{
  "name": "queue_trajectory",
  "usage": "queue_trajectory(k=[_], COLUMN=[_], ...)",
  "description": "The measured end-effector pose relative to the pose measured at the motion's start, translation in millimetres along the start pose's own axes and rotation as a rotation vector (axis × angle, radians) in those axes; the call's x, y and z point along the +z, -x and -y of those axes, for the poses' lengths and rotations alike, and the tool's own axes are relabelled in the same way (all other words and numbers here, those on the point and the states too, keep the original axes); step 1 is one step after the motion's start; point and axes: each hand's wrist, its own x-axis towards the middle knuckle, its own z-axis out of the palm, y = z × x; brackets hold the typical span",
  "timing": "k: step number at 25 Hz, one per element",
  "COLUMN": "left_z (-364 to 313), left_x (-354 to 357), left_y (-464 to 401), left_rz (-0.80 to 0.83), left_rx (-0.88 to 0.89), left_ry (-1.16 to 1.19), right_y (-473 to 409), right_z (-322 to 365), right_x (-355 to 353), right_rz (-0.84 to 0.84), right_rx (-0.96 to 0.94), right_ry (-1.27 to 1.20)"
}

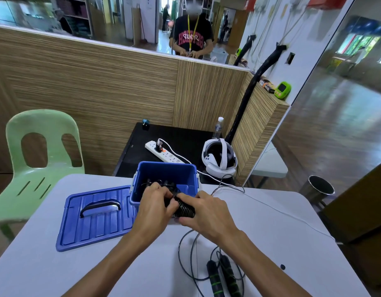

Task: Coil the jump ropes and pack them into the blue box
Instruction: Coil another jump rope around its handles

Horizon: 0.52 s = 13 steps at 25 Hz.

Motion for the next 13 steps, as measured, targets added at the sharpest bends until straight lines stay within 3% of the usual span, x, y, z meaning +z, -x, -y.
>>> queue_trajectory(k=[8, 13], left_z=[-6, -6], left_x=[6, 0], left_y=[5, -7], left_rz=[0.024, 0.265], left_rx=[-0.126, -0.384], left_ry=[0.012, 0.203], right_y=[4, 8], right_z=[-4, -9], right_x=[16, 16], right_rz=[-0.015, 0.033], right_rx=[0.005, -0.006], right_ry=[0.031, 0.037])
